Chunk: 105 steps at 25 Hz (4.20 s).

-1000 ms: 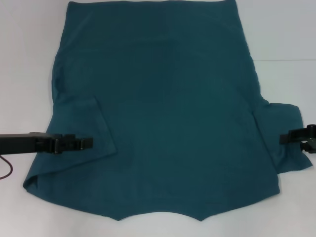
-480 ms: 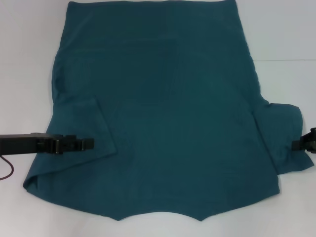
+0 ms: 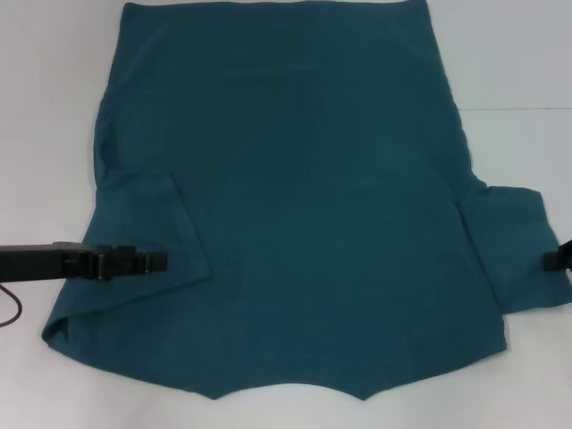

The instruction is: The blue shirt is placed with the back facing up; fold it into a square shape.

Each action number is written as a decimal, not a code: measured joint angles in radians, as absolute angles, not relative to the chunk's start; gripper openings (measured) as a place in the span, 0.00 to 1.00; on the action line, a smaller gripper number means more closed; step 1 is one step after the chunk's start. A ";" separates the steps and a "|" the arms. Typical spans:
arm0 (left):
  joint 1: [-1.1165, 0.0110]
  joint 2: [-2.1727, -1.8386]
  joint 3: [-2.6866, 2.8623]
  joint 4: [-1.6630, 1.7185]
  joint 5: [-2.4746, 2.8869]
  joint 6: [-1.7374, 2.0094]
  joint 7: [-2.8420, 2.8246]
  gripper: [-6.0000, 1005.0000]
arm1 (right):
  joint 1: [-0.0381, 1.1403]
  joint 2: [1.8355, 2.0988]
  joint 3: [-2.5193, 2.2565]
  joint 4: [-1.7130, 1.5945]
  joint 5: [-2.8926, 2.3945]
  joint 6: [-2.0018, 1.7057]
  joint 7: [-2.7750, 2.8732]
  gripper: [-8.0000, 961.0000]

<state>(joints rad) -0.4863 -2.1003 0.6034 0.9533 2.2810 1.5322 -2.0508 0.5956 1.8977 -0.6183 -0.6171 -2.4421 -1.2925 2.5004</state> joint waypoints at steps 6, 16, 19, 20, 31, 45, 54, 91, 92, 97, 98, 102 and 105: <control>-0.485 -2.100 0.605 0.959 2.281 1.534 -2.062 0.72 | 0.597 1.861 -0.617 -0.623 -2.442 -1.324 2.500 0.02; -0.485 -2.099 0.601 0.963 2.281 1.535 -2.064 0.72 | 0.613 1.844 -0.610 -0.644 -2.442 -1.316 2.509 0.02; -0.482 -2.098 0.600 0.963 2.281 1.536 -2.065 0.72 | 0.618 1.839 -0.610 -0.649 -2.442 -1.309 2.525 0.02; -0.481 -2.098 0.600 0.963 2.281 1.536 -2.065 0.72 | 0.619 1.837 -0.609 -0.649 -2.442 -1.303 2.533 0.02; -0.476 -2.095 0.595 0.965 2.281 1.534 -2.065 0.72 | 0.639 1.829 -0.609 -0.649 -2.442 -1.264 2.580 0.02; -0.482 -2.095 0.594 0.965 2.281 1.525 -2.065 0.72 | 0.682 1.836 -0.613 -0.662 -2.433 -1.267 2.609 0.02; -0.478 -2.096 0.593 0.963 2.279 1.523 -2.065 0.72 | 0.720 1.889 -0.620 -0.650 -2.435 -1.325 2.605 0.02; -0.474 -2.099 0.581 0.958 2.271 1.509 -2.077 0.72 | 0.827 1.958 -0.756 -0.602 -2.351 -1.325 2.498 0.03; -0.474 -2.099 0.581 0.959 2.271 1.509 -2.084 0.72 | 0.826 1.954 -0.755 -0.596 -2.332 -1.337 2.485 0.07; -0.474 -2.095 0.581 0.962 2.272 1.509 -2.123 0.72 | 0.811 1.938 -0.752 -0.592 -2.302 -1.363 2.476 0.26; -0.474 -2.094 0.580 0.963 2.272 1.511 -2.138 0.72 | 0.807 1.934 -0.752 -0.591 -2.302 -1.366 2.477 0.30; -0.475 -2.081 0.544 0.966 2.273 1.545 -2.253 0.72 | 0.783 1.914 -0.735 -0.604 -2.299 -1.414 2.476 0.46; -0.477 -2.062 0.479 0.966 2.279 1.617 -2.381 0.72 | 0.767 1.893 -0.704 -0.607 -2.298 -1.457 2.471 0.55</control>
<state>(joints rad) -0.4772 -2.0616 0.4793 0.9659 2.2789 1.6169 -2.3810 0.7666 1.8933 -0.7040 -0.6072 -2.2984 -1.4569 2.4713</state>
